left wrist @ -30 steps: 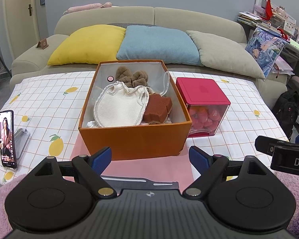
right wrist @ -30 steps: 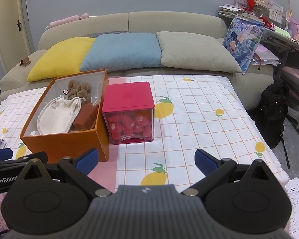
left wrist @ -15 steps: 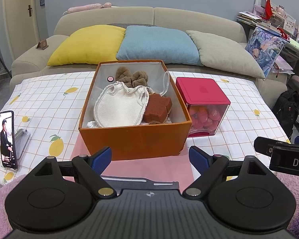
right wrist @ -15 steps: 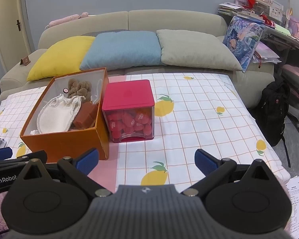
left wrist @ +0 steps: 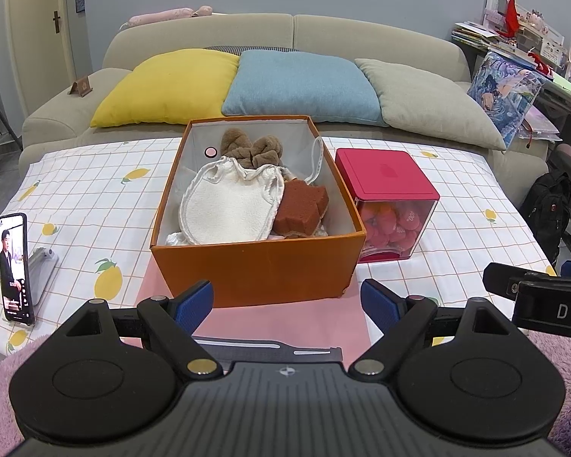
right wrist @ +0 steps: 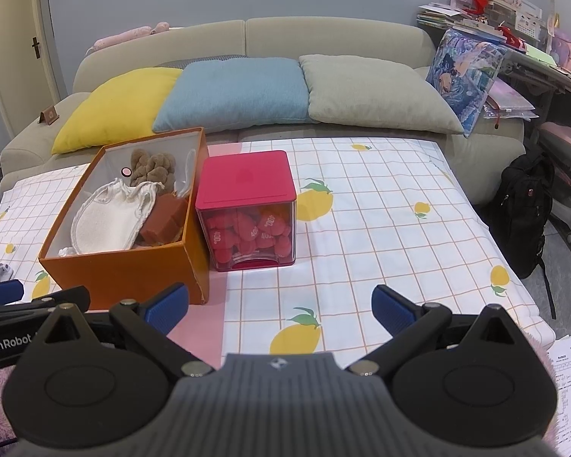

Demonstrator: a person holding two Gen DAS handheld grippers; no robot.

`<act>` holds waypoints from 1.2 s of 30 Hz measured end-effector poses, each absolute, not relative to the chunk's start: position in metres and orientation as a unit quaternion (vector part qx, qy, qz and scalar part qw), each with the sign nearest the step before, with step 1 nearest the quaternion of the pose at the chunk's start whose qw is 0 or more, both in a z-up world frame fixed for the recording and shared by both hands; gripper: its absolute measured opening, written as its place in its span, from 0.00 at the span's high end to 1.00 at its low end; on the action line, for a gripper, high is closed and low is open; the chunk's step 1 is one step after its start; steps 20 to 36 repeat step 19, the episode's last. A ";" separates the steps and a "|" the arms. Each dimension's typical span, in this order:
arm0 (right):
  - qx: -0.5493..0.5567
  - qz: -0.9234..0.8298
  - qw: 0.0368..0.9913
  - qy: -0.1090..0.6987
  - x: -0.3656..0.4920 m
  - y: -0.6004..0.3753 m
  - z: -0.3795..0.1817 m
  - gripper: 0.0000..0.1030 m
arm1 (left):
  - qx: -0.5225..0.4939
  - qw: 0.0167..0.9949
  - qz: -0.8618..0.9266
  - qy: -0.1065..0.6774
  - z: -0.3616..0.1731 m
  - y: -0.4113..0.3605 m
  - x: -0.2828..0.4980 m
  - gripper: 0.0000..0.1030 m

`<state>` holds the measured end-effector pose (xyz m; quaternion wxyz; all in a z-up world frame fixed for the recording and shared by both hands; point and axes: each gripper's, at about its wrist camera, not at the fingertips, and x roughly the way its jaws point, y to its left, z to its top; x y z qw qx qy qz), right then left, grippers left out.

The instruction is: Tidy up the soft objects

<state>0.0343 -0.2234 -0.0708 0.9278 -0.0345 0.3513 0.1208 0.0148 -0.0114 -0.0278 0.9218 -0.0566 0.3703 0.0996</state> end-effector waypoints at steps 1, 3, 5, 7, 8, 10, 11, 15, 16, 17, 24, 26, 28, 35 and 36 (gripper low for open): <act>-0.034 0.120 0.928 0.351 0.034 -0.223 -0.071 0.03 | -0.056 0.922 0.100 0.370 -0.028 -0.011 0.015 0.01; -0.034 0.121 0.928 0.351 0.035 -0.223 -0.070 0.03 | -0.057 0.922 0.100 0.370 -0.028 -0.011 0.015 0.01; -0.034 0.121 0.928 0.351 0.034 -0.223 -0.071 0.03 | -0.056 0.922 0.100 0.370 -0.028 -0.011 0.015 0.01; -0.034 0.121 0.928 0.352 0.035 -0.223 -0.071 0.03 | -0.056 0.922 0.099 0.370 -0.028 -0.012 0.015 0.01; -0.034 0.121 0.928 0.352 0.035 -0.223 -0.071 0.03 | -0.055 0.922 0.100 0.370 -0.028 -0.012 0.015 0.01; -0.034 0.121 0.928 0.352 0.035 -0.223 -0.071 0.03 | -0.056 0.922 0.099 0.370 -0.028 -0.011 0.015 0.01; -0.034 0.121 0.928 0.352 0.035 -0.223 -0.071 0.03 | -0.056 0.922 0.099 0.370 -0.028 -0.011 0.015 0.01; -0.034 0.122 0.927 0.354 0.034 -0.222 -0.073 0.03 | -0.056 0.923 0.097 0.369 -0.028 -0.011 0.015 0.01; -0.034 0.122 0.927 0.354 0.033 -0.222 -0.073 0.03 | -0.056 0.923 0.098 0.368 -0.027 -0.011 0.015 0.01; -0.034 0.122 0.927 0.354 0.033 -0.222 -0.074 0.03 | -0.055 0.923 0.097 0.368 -0.027 -0.010 0.015 0.01; -0.034 0.122 0.927 0.354 0.033 -0.222 -0.074 0.03 | -0.054 0.923 0.097 0.368 -0.027 -0.009 0.015 0.01; -0.034 0.122 0.927 0.354 0.033 -0.222 -0.074 0.03 | -0.054 0.923 0.097 0.368 -0.027 -0.009 0.015 0.01; -0.034 0.122 0.927 0.354 0.033 -0.222 -0.074 0.03 | -0.054 0.923 0.097 0.368 -0.027 -0.009 0.015 0.01; -0.034 0.122 0.927 0.354 0.033 -0.222 -0.074 0.03 | -0.054 0.923 0.097 0.368 -0.027 -0.009 0.015 0.01; -0.034 0.122 0.927 0.354 0.033 -0.222 -0.074 0.03 | -0.054 0.923 0.097 0.368 -0.027 -0.009 0.015 0.01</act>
